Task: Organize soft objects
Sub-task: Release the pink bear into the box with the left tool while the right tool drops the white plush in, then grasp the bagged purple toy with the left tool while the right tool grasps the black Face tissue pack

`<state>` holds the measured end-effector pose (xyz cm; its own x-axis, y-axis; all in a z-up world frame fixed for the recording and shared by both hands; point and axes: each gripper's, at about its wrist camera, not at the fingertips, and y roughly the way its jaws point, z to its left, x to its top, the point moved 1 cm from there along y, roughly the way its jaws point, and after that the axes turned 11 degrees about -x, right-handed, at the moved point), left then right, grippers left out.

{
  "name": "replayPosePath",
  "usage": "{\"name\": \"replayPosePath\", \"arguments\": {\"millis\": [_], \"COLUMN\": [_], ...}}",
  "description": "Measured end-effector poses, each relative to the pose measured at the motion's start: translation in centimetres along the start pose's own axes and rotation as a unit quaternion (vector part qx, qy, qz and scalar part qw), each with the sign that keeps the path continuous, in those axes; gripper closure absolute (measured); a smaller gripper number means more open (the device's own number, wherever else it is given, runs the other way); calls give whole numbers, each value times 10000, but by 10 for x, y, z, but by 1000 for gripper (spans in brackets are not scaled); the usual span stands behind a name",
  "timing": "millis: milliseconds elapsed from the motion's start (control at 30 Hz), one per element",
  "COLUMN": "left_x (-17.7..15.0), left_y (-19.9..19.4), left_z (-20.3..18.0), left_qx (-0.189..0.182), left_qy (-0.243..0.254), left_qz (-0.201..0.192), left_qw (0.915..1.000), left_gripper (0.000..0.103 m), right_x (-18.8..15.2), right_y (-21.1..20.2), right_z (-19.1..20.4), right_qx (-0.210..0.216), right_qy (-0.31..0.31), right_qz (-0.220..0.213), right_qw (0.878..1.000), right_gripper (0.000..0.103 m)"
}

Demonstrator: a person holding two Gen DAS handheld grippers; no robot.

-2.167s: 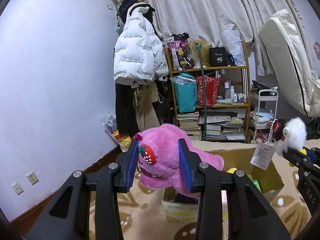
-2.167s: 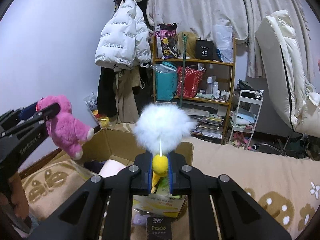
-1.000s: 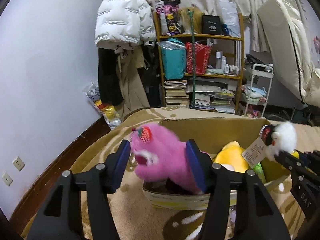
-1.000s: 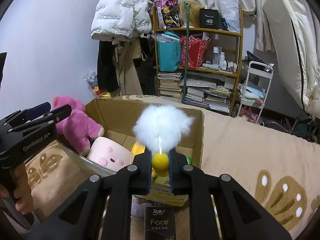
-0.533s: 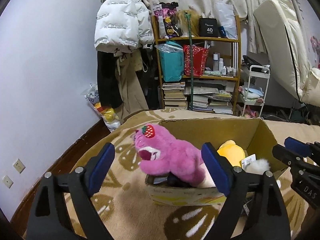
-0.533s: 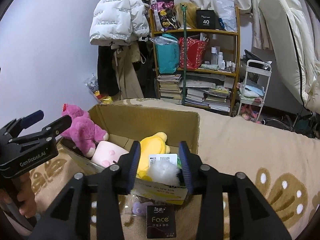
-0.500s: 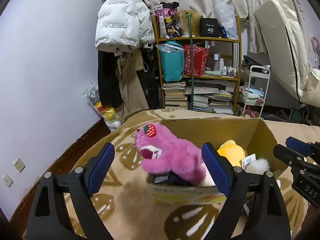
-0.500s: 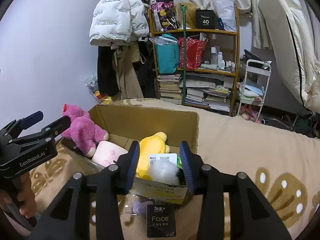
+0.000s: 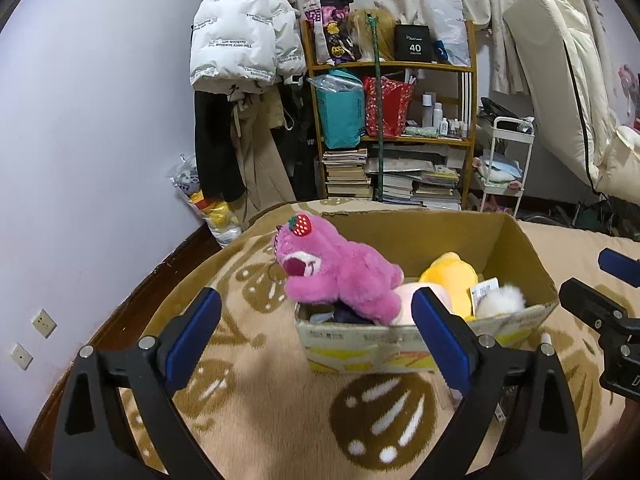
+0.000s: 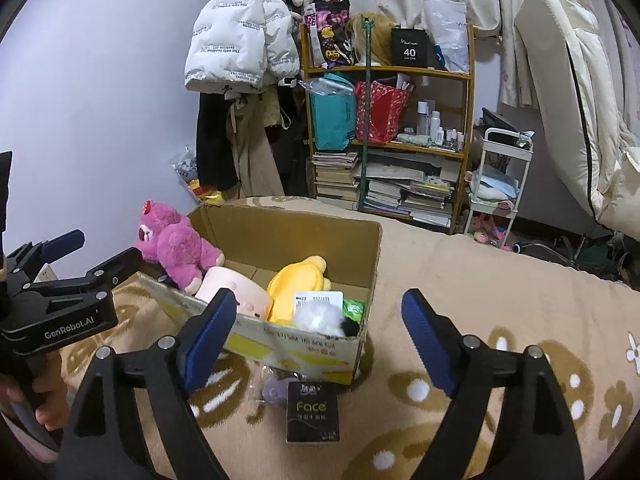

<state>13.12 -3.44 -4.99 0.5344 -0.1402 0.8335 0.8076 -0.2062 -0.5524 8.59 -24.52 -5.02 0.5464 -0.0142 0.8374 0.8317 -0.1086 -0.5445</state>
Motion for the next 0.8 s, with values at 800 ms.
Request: {"name": "replayPosePath", "arguments": {"millis": [800], "left_x": [-39], "left_y": [16], "left_z": [-37], "left_qx": [-577], "left_qy": [150], "left_qz": [888], "left_qw": [9943], "left_gripper": [8], "right_x": [-27], "right_y": [8], "right_z": [-21], "right_qx": [-166], "right_qy": [358], "right_qz": [776], "right_qw": [9962], "right_gripper": [2]}}
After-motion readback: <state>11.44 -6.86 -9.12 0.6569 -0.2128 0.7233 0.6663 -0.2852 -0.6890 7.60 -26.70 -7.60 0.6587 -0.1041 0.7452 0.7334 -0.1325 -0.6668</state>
